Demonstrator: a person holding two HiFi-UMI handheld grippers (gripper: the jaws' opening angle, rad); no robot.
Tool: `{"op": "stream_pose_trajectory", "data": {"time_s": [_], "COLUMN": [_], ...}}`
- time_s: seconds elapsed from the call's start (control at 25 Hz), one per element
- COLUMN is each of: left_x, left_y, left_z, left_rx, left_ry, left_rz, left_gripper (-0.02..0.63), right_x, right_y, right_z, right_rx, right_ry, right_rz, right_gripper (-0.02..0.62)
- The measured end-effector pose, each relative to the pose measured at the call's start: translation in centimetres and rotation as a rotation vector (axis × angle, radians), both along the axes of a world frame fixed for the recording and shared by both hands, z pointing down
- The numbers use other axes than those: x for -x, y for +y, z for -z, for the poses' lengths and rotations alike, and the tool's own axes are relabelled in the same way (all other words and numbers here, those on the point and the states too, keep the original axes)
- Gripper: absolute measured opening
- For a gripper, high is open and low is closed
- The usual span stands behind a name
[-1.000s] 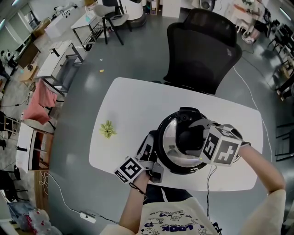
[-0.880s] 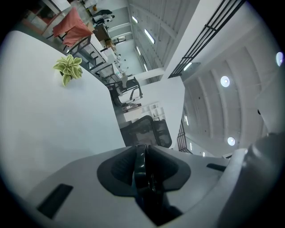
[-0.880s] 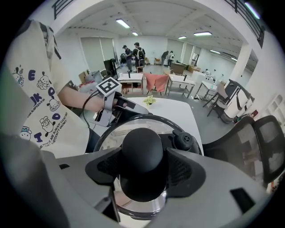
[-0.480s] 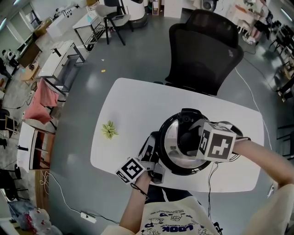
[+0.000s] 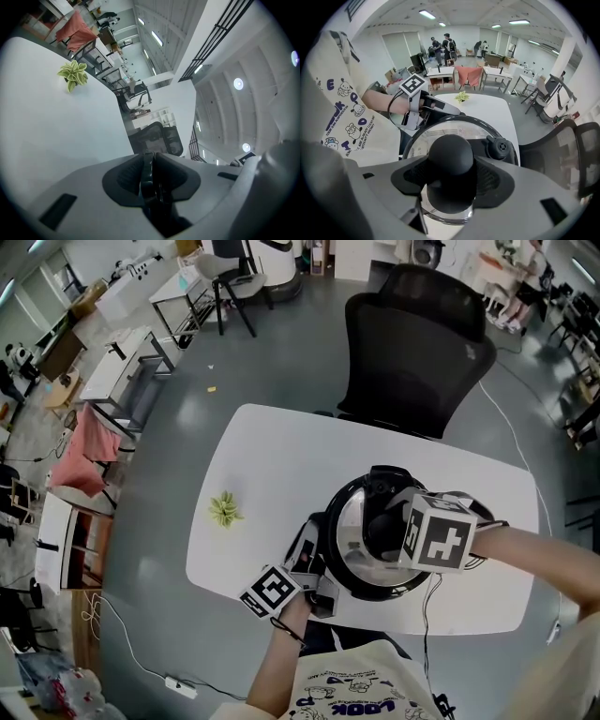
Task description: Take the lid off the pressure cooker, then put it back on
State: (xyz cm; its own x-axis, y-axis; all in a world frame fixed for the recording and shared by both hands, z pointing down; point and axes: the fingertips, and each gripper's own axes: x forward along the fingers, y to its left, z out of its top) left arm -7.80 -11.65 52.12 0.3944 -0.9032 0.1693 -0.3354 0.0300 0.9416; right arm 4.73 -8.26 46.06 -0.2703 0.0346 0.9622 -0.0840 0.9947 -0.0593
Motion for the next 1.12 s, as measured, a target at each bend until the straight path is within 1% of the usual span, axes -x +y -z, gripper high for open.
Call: {"op": "stream_pose_trajectory", "data": {"time_s": [0.24,0.56,0.68,0.92,0.96,1.04,1.12], "left_x": [-0.2,-0.1,0.0,0.1,0.1,0.1,0.0], "left_y": [0.0,-0.3,-0.2,-0.3,-0.3,-0.3,-0.3], "left_z": [0.0,-0.1,-0.1,0.2,0.2,0.2,0.2], "left_rx": [-0.001,0.001,0.001,0.002,0.003,0.005,0.006], "left_ry": [-0.003,-0.004,-0.004,-0.006,-0.007,-0.010,-0.011], "left_rz": [0.003,0.004,0.005,0.004,0.004,0.005,0.005], "left_gripper": [0.095,0.095,0.095,0.095,0.095,0.097,0.097], "right_x": [-0.2,-0.1,-0.1,-0.4,-0.5,-0.6,-0.7], "right_y": [-0.1,-0.6,-0.7,-2.1,-2.3,-2.4,-2.4], "right_z": [-0.1,-0.1,0.0,0.2,0.3,0.4,0.4], "right_rx": [-0.002,-0.002,0.004,-0.021,-0.023,-0.028,-0.025], "right_ry": [0.001,0.001,-0.013,-0.030,-0.030,-0.026,-0.020], "right_rz": [-0.023,-0.119,-0.220,-0.518,-0.553,-0.577,-0.573], "right_gripper": [0.295,0.296,0.296,0.296,0.296,0.296,0.297]}}
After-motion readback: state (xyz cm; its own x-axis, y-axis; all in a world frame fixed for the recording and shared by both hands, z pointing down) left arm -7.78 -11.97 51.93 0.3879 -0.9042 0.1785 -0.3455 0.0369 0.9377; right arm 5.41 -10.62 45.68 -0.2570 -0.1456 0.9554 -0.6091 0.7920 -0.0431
